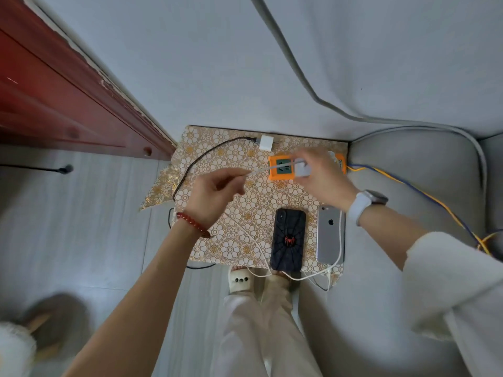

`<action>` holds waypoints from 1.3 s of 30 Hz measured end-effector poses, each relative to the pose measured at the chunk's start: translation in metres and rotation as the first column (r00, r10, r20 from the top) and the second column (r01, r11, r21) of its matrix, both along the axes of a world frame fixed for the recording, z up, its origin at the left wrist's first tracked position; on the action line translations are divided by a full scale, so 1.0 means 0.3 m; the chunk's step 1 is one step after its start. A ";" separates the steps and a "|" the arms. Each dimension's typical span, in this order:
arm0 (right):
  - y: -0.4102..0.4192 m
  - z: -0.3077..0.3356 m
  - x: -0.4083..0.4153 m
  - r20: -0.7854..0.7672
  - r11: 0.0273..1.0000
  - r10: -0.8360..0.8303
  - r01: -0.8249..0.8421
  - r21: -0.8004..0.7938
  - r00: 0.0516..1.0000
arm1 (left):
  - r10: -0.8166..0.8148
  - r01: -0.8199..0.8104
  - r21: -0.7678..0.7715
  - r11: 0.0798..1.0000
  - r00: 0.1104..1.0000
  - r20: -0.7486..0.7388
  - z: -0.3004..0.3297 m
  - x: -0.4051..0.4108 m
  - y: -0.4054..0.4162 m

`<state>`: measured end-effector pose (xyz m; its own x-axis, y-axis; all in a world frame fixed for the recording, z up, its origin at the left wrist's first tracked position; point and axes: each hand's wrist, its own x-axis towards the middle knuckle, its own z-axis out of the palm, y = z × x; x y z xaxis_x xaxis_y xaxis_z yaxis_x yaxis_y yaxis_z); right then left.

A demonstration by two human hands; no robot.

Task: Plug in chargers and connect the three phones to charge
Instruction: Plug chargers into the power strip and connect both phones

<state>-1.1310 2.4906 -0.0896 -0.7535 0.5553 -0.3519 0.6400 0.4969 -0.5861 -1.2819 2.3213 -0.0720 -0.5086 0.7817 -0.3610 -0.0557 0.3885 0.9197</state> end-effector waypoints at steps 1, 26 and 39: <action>0.036 -0.008 0.001 -0.002 0.999 0.005 -0.005 0.047 1.000 | -0.040 0.040 -0.004 0.999 0.999 0.025 0.000 0.012 0.014; 0.203 -0.170 0.050 0.165 0.967 0.136 -0.168 0.193 0.977 | 0.019 -0.061 -0.219 0.974 0.982 -0.189 -0.145 0.041 0.158; 0.214 -0.212 0.033 0.328 0.946 0.157 -0.238 0.222 0.932 | 0.058 -0.099 -0.253 0.962 0.985 -0.165 -0.177 0.037 0.151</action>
<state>-1.1212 2.5548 -0.1533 -0.7372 0.5069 -0.4468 0.6392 0.7375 -0.2180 -1.2710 2.3666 -0.1252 -0.6304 0.6265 -0.4584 0.0389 0.6152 0.7874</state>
